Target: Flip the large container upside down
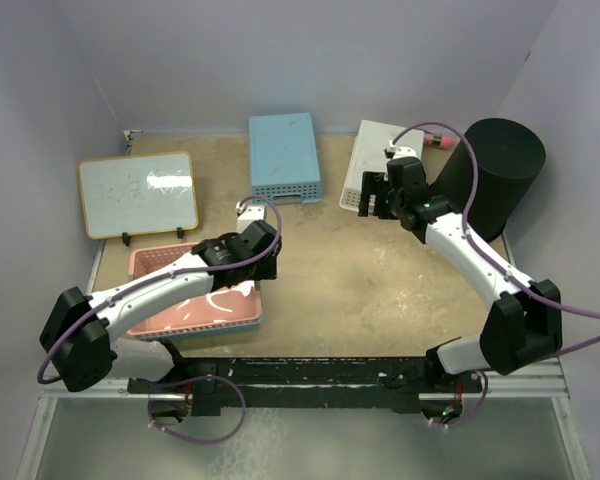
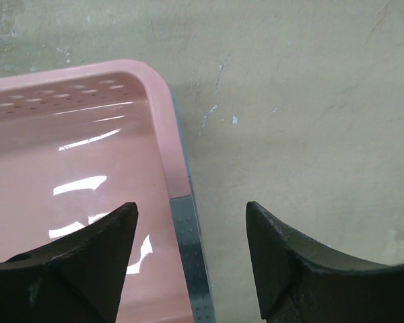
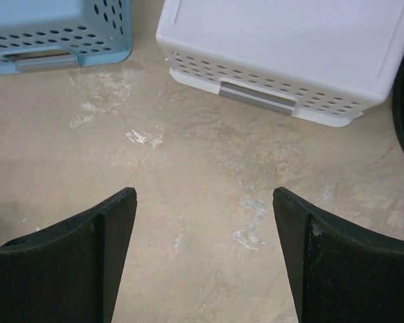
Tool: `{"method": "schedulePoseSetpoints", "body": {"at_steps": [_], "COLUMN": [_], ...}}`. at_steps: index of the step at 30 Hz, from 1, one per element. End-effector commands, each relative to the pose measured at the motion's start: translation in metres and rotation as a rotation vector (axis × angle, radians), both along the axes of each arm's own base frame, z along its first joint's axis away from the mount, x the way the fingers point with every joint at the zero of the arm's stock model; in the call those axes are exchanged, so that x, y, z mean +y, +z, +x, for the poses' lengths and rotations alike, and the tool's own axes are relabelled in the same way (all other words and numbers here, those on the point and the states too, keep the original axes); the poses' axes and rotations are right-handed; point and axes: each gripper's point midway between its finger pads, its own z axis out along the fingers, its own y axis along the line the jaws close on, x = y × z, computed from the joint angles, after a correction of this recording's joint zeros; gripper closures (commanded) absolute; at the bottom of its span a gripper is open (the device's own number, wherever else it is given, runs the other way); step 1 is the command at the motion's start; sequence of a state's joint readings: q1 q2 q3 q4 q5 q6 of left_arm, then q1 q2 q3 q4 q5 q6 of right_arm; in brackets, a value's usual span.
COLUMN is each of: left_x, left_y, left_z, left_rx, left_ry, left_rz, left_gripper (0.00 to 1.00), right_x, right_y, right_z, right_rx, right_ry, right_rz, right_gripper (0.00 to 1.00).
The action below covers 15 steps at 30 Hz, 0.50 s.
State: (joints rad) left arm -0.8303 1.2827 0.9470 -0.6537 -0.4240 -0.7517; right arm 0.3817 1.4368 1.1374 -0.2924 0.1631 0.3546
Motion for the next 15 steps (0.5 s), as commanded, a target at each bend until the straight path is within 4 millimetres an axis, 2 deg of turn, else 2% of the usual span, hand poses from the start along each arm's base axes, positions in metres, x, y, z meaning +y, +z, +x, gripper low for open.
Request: {"method": "schedulePoseSetpoints", "body": {"at_steps": [1,5,8,11,15], "left_x": [-0.014,-0.008,-0.005,0.001,0.0], "left_y": [0.001,0.013,0.022,0.033,0.067], "left_z": [0.011,0.013,0.011,0.01,0.011], "left_rx": [-0.042,-0.07,-0.076,-0.072,-0.093], "left_ry": [0.066,0.077,0.069,0.064,0.035], "left_rz": [-0.07,-0.062,-0.051,-0.015,-0.016], "left_gripper": [0.49,0.81,0.98,1.0,1.0], "right_x": [-0.009,-0.01,-0.009,-0.008,-0.01], "right_y": [0.03,0.028,0.025,0.027,0.033], "right_z": [-0.001,-0.002,-0.001,0.001,0.001], "right_rx": [-0.086,-0.081,-0.075,-0.077,-0.09], "right_ry": [-0.044,-0.047,-0.044,-0.043,-0.048], "right_rz": [0.026,0.026,0.033,0.036,0.04], "right_gripper": [0.16,0.16,0.16,0.16,0.16]}}
